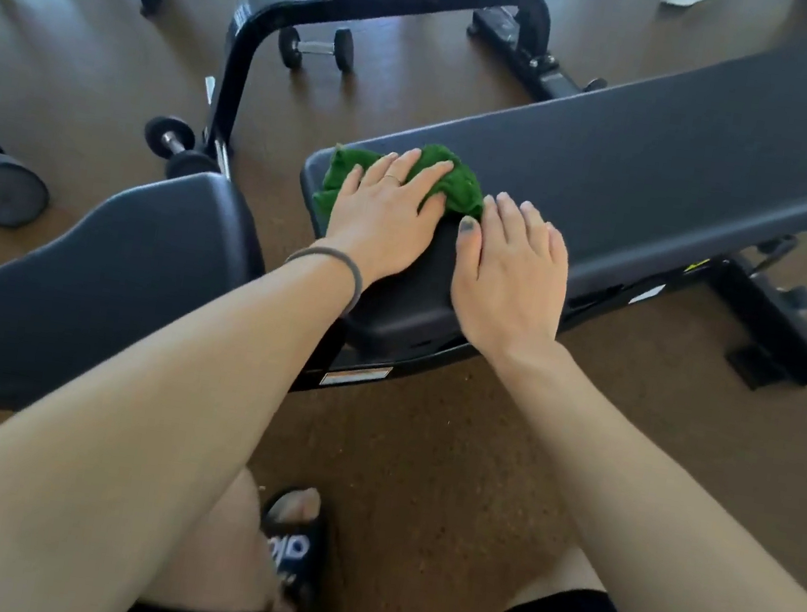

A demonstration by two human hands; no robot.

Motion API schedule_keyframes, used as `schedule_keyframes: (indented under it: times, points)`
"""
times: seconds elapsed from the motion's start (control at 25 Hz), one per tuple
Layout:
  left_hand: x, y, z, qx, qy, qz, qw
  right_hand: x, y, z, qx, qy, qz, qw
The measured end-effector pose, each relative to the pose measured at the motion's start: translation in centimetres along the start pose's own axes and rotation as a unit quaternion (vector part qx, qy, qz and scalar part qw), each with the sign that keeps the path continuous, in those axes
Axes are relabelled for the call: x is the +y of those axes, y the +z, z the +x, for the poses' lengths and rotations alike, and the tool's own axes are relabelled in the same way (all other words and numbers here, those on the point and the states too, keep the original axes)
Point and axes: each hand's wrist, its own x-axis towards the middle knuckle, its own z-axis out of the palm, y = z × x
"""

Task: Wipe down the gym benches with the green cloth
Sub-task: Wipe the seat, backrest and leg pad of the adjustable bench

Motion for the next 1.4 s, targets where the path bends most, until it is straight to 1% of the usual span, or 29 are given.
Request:
schedule_keyframes:
  times: [0.08,0.12,0.2,0.24,0.32,0.36,0.44,0.48,0.56,0.64,0.68,0.72,0.8,0.84,0.92,1.0,1.04,1.12,1.16,1.24,1.28,1.32,1.4]
  points:
    - [0.9,-0.1,-2.8,0.016,0.026,0.005,1.000,0.7,-0.3,0.7,0.015,-0.002,0.012,1.000]
    - [1.3,0.3,-5.0,0.029,0.046,0.010,0.998,0.8,-0.5,1.3,0.044,0.002,0.010,0.999]
    - [1.4,0.7,-8.7,0.013,0.067,-0.004,0.998,1.1,-0.4,2.9,0.101,0.028,0.029,0.994]
    - [0.9,1.0,-8.8,0.000,0.077,-0.003,0.997,1.2,-0.3,3.3,0.113,0.043,0.036,0.992]
    - [-0.2,0.6,-5.3,-0.004,0.087,0.006,0.996,1.2,-0.1,3.4,0.130,0.057,0.034,0.989]
    - [-0.9,0.6,-2.5,0.001,0.074,0.003,0.997,1.2,0.0,3.3,0.137,0.054,0.035,0.988]
    - [-2.1,-0.1,2.0,-0.002,0.022,-0.010,1.000,1.4,-0.2,3.1,0.139,0.050,0.043,0.988]
    - [-2.5,-0.2,3.0,-0.001,0.004,-0.013,1.000,1.4,-0.3,3.1,0.140,0.048,0.046,0.988]
    - [-1.9,0.2,0.8,0.018,0.005,-0.001,1.000,1.4,-0.1,3.1,0.155,0.045,0.041,0.986]
    - [-0.4,0.7,-4.5,0.043,0.072,-0.005,0.996,1.2,0.1,3.0,0.173,0.049,0.030,0.983]
    - [0.0,0.9,-6.6,0.032,0.102,-0.007,0.994,1.1,0.2,2.9,0.178,0.046,0.029,0.982]
    - [-0.1,1.1,-6.8,0.019,0.127,0.003,0.992,1.1,0.3,2.9,0.178,0.044,0.030,0.983]
    - [-1.2,0.7,-2.9,0.012,0.156,0.007,0.988,1.5,0.5,2.9,0.173,0.046,0.034,0.983]
    - [-1.8,0.5,0.1,0.017,0.147,0.012,0.989,1.6,0.4,2.9,0.168,0.047,0.037,0.984]
    - [-3.8,-0.1,5.0,0.021,0.083,0.009,0.996,1.6,0.2,2.9,0.159,0.044,0.044,0.985]
    - [-5.1,-0.6,6.5,0.023,0.015,-0.008,1.000,1.4,0.1,3.0,0.158,0.043,0.050,0.985]
    - [-5.2,-0.5,5.4,0.037,-0.010,-0.011,0.999,1.4,0.2,3.0,0.158,0.046,0.049,0.985]
    - [-4.3,0.6,0.7,0.097,-0.036,-0.020,0.994,1.4,0.3,2.8,0.162,0.054,0.039,0.985]
    - [-3.3,1.3,-2.6,0.128,-0.046,-0.047,0.990,1.2,0.4,2.8,0.165,0.050,0.036,0.984]
    - [-1.5,2.8,-8.3,0.148,-0.038,-0.131,0.980,1.3,0.6,2.8,0.173,0.049,0.032,0.983]
    - [-1.3,3.3,-9.3,0.154,-0.033,-0.160,0.975,1.3,0.7,2.8,0.175,0.050,0.029,0.983]
    - [-1.7,3.3,-8.6,0.161,-0.029,-0.169,0.972,1.4,0.8,2.7,0.175,0.049,0.027,0.983]
    - [-3.8,3.0,-3.5,0.179,-0.048,-0.156,0.970,1.2,0.6,2.8,0.169,0.049,0.034,0.984]
